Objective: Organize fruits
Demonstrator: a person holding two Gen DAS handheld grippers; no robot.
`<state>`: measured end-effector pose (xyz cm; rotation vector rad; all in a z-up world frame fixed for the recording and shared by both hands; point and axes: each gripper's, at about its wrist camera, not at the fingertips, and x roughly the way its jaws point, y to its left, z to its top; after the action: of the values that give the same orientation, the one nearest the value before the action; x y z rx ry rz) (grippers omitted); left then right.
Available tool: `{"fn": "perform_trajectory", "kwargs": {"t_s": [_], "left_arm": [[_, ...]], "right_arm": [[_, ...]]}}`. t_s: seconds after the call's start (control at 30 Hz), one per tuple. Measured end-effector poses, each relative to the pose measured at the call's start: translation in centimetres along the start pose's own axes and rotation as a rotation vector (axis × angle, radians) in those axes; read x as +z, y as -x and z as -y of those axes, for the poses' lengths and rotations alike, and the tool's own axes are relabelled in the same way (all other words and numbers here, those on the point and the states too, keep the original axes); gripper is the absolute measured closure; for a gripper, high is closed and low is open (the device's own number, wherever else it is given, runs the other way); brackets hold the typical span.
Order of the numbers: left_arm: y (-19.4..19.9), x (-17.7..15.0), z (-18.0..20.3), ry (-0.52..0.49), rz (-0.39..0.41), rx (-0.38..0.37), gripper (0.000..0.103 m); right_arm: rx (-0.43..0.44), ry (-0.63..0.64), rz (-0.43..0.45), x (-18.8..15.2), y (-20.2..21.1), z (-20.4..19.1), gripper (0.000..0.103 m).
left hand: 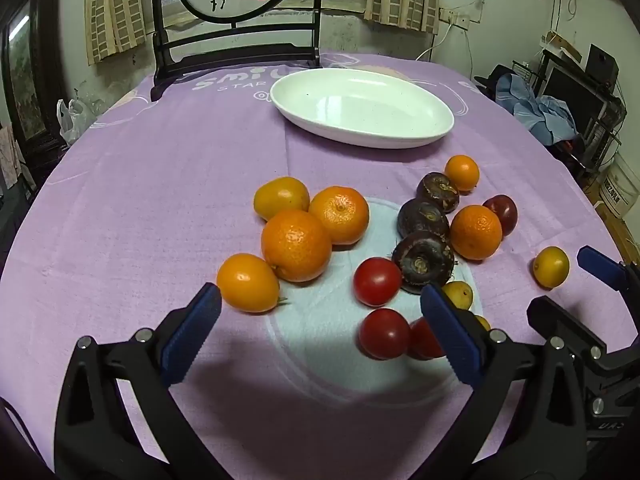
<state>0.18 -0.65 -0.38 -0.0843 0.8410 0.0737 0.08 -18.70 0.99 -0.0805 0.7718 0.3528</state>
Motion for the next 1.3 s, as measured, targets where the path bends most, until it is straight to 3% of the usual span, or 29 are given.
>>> {"fn": "perform_trajectory", "kwargs": {"t_s": [1.3], "left_arm": [[0.7,0.4,-0.6,-0.009,0.042,0.047,0.002]], "right_arm": [[-0.078,0.031,0.0,-0.9,1.8,-0.9,0.001]]}}
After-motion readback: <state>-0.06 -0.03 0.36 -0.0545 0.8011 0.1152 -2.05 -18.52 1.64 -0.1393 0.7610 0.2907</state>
